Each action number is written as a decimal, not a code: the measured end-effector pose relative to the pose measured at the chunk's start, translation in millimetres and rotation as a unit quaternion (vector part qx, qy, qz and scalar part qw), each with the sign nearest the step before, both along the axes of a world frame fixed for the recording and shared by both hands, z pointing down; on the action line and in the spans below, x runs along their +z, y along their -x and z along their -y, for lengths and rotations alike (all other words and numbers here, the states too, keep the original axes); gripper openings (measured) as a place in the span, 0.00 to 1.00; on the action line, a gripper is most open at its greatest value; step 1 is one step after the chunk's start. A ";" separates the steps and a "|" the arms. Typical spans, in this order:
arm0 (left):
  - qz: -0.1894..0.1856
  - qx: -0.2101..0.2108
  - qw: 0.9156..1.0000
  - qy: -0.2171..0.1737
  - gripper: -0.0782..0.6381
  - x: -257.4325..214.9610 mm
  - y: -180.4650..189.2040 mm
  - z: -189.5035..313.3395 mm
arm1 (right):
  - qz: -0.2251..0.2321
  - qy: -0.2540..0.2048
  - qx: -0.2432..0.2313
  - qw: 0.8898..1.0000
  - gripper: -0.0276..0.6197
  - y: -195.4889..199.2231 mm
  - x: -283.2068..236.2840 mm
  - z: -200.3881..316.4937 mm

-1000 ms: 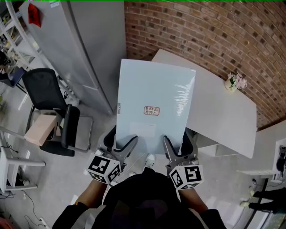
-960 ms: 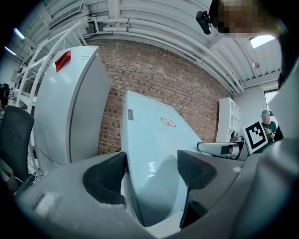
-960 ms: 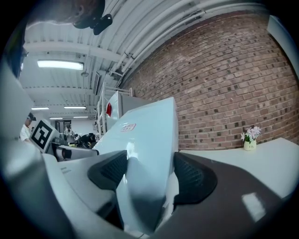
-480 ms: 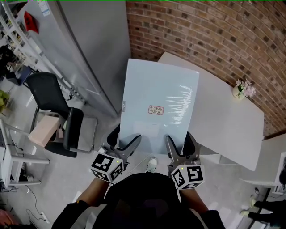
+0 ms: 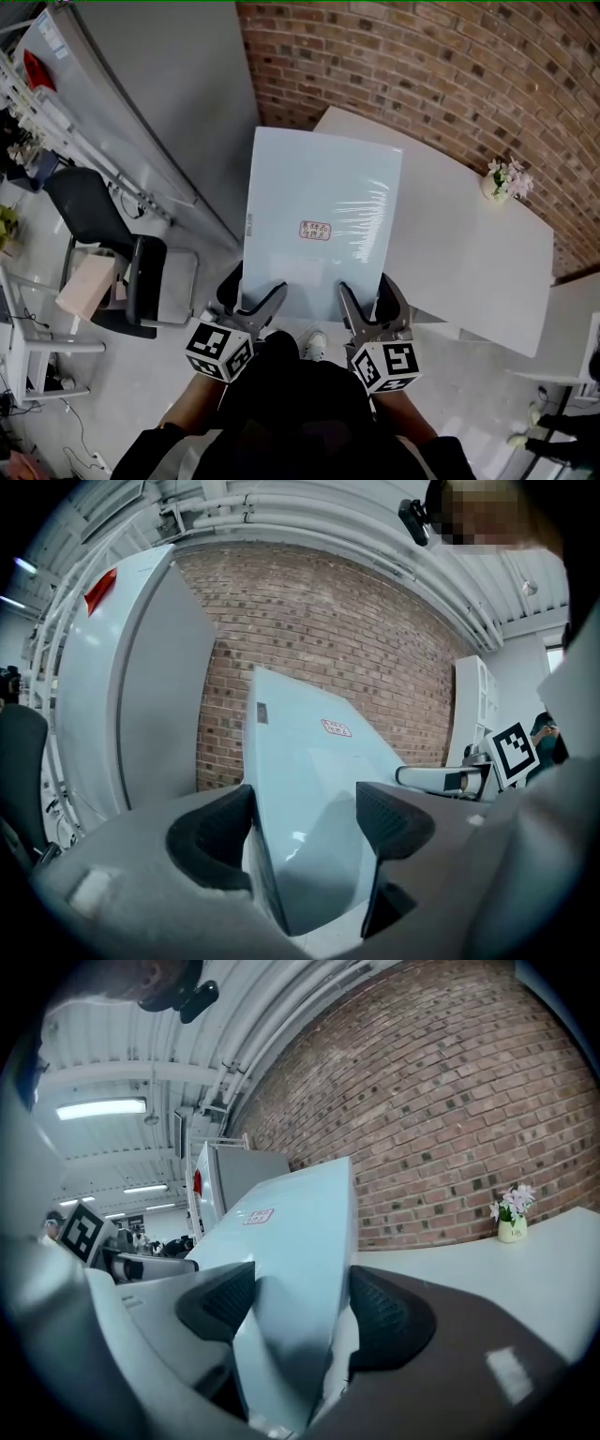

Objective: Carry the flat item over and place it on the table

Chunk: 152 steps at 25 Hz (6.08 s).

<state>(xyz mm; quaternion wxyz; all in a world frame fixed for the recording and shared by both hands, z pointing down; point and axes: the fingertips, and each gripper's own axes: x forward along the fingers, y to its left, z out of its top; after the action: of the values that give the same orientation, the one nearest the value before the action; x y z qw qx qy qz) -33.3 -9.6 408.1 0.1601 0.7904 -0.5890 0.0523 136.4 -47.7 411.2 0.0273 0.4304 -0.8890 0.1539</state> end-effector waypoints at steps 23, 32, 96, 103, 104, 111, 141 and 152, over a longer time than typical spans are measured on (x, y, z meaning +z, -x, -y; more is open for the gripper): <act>-0.030 0.105 0.990 0.091 0.61 74.4 27.0 149.7 | -0.045 0.097 0.102 0.989 0.54 23.5 64.3 115.5; -0.037 0.146 0.979 0.136 0.61 109.4 35.8 195.8 | -0.060 0.140 0.139 0.979 0.54 33.7 94.7 149.5; -0.022 0.209 0.940 0.267 0.61 254.7 42.3 270.2 | -0.160 0.309 0.169 0.922 0.53 38.9 237.6 216.8; -0.014 0.197 0.950 0.241 0.59 231.9 50.9 267.8 | -0.154 0.274 0.215 0.925 0.42 25.7 213.1 216.7; -0.016 0.194 0.951 0.239 0.56 227.3 52.7 268.0 | -0.156 0.265 0.220 0.925 0.39 24.1 207.9 216.8; -0.020 0.153 0.963 0.222 0.29 190.9 64.6 257.6 | -0.178 0.207 0.223 0.936 0.09 29.0 171.4 207.9; 0.043 0.124 0.985 0.113 0.11 61.8 -44.5 12.4 | -0.126 0.097 0.143 0.977 0.04 3.1 59.7 -29.0; 0.089 0.098 0.985 0.114 0.11 52.1 -39.9 -47.0 | -0.097 0.101 0.135 0.981 0.04 -1.4 56.5 -78.6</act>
<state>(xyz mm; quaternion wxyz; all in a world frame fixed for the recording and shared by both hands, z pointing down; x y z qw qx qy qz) 6.5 37.4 460.2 0.1897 0.8132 -0.5106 0.2047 137.8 30.9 467.7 0.1358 0.5539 -0.7959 0.2032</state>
